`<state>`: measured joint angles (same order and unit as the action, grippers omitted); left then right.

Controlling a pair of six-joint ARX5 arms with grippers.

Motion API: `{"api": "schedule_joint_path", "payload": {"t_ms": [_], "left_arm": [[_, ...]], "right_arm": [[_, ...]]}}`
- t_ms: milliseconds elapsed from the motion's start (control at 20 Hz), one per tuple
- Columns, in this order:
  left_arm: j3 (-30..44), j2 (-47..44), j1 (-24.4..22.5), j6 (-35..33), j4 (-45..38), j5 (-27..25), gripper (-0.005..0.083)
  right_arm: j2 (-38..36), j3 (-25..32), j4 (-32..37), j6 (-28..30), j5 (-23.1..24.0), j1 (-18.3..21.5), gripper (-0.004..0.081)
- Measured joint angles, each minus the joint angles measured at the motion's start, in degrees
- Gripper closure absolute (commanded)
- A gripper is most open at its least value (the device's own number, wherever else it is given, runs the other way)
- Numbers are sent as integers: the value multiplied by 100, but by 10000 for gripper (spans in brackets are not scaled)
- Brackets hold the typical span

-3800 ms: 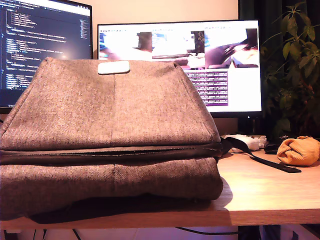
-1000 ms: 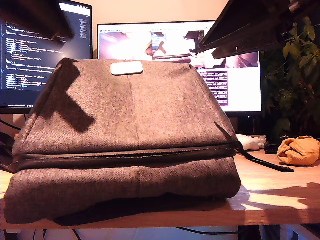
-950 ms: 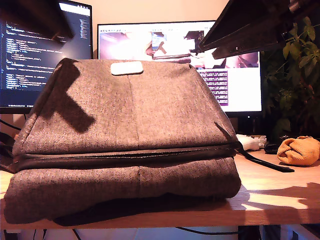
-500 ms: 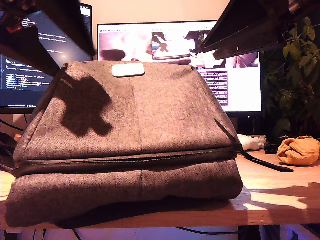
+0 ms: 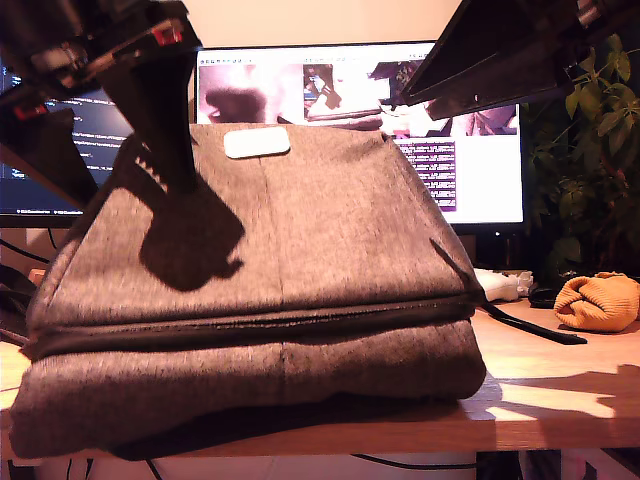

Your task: Pack the pair of socks inside the grey Google backpack

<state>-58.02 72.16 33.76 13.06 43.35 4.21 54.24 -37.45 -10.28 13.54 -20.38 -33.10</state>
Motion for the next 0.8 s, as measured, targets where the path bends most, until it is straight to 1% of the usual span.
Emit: {"api": "schedule_joint_path", "payload": {"t_ms": [50, 100, 150, 200, 250, 300, 350, 500, 600, 800], "left_arm": [[0, 0, 0, 0, -2, -4, 69], [0, 0, 0, 9, -4, 0, 188], [0, 0, 0, 9, -13, 42, 372], [0, 0, 0, 11, -22, 129, 611], [0, 0, 0, 15, -35, 227, 815], [2, 0, -9, 11, -57, 323, 785], [2, 0, -15, 2, -90, 398, 798], [2, 0, -15, -42, -140, 625, 798], [-17, 0, -15, -42, -111, 697, 798], [-490, 0, -15, -164, 85, 741, 798]], "right_arm": [[0, 0, 0, 0, 0, 0, 419], [0, 0, 0, 0, 0, 0, 419], [0, 0, 2, 0, 0, 0, 419], [0, 0, 2, 0, 0, 0, 419], [0, 0, 2, 0, 0, 0, 419], [0, 0, 2, 0, 0, 0, 419], [0, 0, 2, 0, 0, 0, 418], [0, 0, -4, 0, 0, 0, 415], [0, 0, -7, 7, 0, 0, 392], [0, 0, -11, 157, 101, 0, 381]]}}
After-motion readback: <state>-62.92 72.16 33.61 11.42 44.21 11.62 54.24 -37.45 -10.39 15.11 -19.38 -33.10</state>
